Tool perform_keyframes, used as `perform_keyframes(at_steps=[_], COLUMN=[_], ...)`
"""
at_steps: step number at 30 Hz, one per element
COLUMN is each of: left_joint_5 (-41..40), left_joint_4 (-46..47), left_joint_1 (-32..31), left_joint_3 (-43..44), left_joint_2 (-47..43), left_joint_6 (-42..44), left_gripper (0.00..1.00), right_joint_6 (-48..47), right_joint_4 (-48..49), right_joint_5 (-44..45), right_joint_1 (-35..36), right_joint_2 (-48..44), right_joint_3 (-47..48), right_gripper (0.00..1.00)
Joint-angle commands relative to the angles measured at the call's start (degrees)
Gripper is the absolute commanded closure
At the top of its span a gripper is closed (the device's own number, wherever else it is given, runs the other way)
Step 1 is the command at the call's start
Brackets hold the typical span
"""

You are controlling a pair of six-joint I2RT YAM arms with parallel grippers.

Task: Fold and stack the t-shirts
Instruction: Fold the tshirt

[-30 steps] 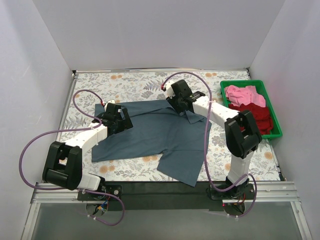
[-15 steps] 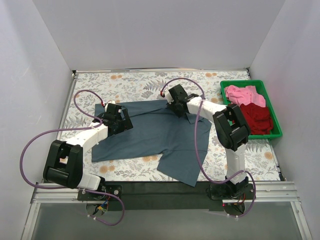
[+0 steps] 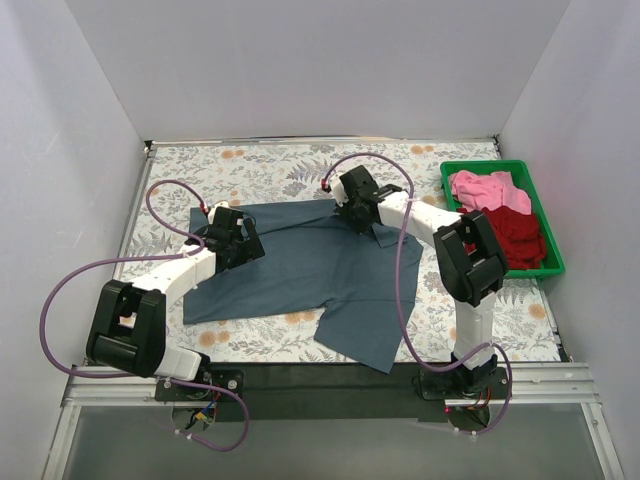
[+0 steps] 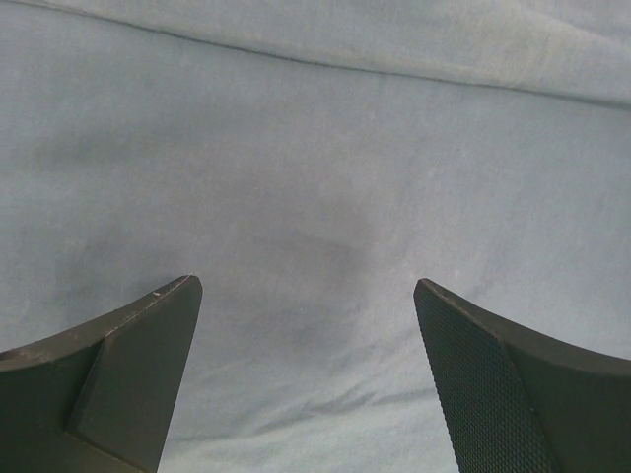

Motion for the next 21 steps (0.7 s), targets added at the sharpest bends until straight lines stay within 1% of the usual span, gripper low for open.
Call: perform_keyframes(at_steps=[1,5,8,12,16,20,21], left_joint_5=[-2.54,-1.57,-1.92,-1.49,-1.04,-4.02,-4.82], left_joint_4=[-0.27,-0.18,-0.80,-1.67,-2.12,-0.80,0.16], left_joint_1=[0.03,1.43,3.71,8.81,15.04,17.17,17.17], left_joint_3=[0.79,0.35,1.32,2.20,2.64,3.34,4.04], left_joint_2=[-1.16,-2.39,-3.80,-4.50,-3.54,-2.22,-1.35], left_joint_6=[-1.28,-4.44,-6.47,-8.14,-11.47,-15.34,-15.52], left_gripper=[0.17,0.17,0.17,0.18,0.18,0.25,0.28], right_joint_6=[3.31,7.26,10.34,13.86,14.39,14.22,14.04], right_joint_4=[-4.05,-14.32,-17.76,-19.70,-19.88,-19.97,-19.88], right_joint_5=[-3.94,-8.07,-12.55,-19.57,-21.35,-21.26,-21.43], right_joint_1=[0.48,1.00,1.18,1.18,1.18,1.27,1.27], right_joint_2=[-4.83,-3.78,-3.87,-3.87,-3.52,-2.46,-2.29], right_joint_3=[0.82,5.82,6.27,5.66,4.69,4.60,4.60], right_gripper=[0.99,0.99,0.99,0.99,0.99,0.99,0.99])
